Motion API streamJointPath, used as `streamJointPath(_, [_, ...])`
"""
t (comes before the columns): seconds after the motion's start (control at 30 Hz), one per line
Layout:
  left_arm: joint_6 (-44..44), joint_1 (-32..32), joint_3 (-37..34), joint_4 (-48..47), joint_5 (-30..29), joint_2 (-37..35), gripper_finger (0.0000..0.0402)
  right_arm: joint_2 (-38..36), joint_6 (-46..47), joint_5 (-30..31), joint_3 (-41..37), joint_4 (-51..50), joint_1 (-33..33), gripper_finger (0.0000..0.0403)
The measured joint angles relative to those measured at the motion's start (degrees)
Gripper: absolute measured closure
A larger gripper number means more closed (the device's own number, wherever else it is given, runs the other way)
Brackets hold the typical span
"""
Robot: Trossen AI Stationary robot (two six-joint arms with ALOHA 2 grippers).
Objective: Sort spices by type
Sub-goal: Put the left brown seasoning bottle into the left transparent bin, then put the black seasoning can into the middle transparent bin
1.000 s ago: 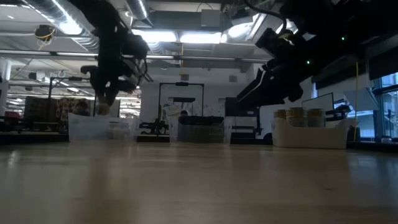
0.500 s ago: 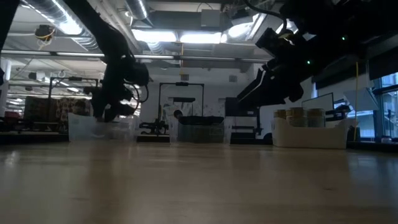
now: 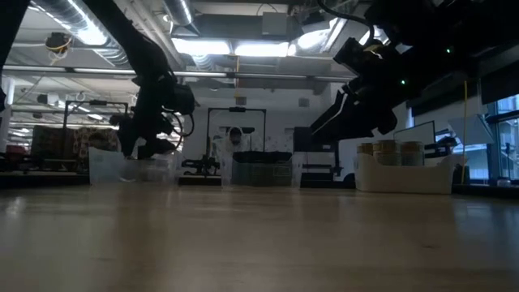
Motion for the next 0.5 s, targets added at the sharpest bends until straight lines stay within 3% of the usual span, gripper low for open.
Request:
streamJointPath(0.17, [0.4, -0.9, 0.0, -0.2, -0.1, -1.9, 0.0143, 0.0, 0.0, 0.0, 0.0, 0.0, 0.0, 0.0029])
streamJointPath(0.5, [0.2, -6.7, 0.0, -1.0, -0.1, -11.6, 0.0139, 0.0, 0.0, 0.0, 0.0, -0.2, 0.1, 0.0029])
